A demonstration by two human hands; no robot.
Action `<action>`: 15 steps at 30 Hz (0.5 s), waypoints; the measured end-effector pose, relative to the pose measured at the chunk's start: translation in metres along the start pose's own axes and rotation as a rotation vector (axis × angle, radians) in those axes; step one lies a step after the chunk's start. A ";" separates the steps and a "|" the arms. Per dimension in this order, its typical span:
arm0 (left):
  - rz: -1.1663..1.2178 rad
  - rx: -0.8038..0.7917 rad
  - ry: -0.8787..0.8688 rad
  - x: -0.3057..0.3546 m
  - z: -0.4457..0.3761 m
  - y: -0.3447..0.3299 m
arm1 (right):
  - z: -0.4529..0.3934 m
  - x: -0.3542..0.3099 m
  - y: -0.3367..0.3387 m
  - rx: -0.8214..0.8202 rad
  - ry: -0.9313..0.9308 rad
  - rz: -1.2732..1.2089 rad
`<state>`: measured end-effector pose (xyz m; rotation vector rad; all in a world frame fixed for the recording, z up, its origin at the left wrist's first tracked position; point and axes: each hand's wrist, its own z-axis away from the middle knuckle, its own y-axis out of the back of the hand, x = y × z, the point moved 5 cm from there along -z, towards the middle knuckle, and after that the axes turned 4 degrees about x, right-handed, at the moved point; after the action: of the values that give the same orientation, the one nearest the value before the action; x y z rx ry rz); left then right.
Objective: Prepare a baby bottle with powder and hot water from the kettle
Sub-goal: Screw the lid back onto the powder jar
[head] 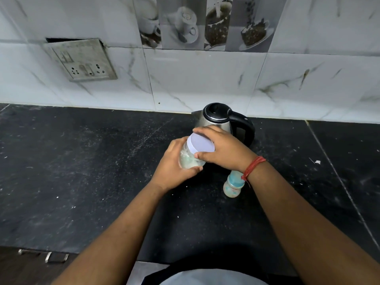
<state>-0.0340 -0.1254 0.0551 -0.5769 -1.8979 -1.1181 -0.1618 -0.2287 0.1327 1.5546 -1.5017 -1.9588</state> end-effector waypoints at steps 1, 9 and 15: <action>-0.001 -0.005 -0.006 0.003 -0.002 -0.003 | 0.001 0.001 0.002 -0.012 0.010 0.016; 0.009 -0.076 0.008 0.013 -0.012 -0.011 | 0.003 0.010 0.011 -0.064 0.056 0.050; -0.011 -0.094 0.009 0.020 -0.015 -0.007 | 0.001 0.009 0.019 -0.090 0.064 0.058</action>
<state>-0.0434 -0.1428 0.0726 -0.6132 -1.8508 -1.2204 -0.1735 -0.2425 0.1423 1.5053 -1.3977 -1.8991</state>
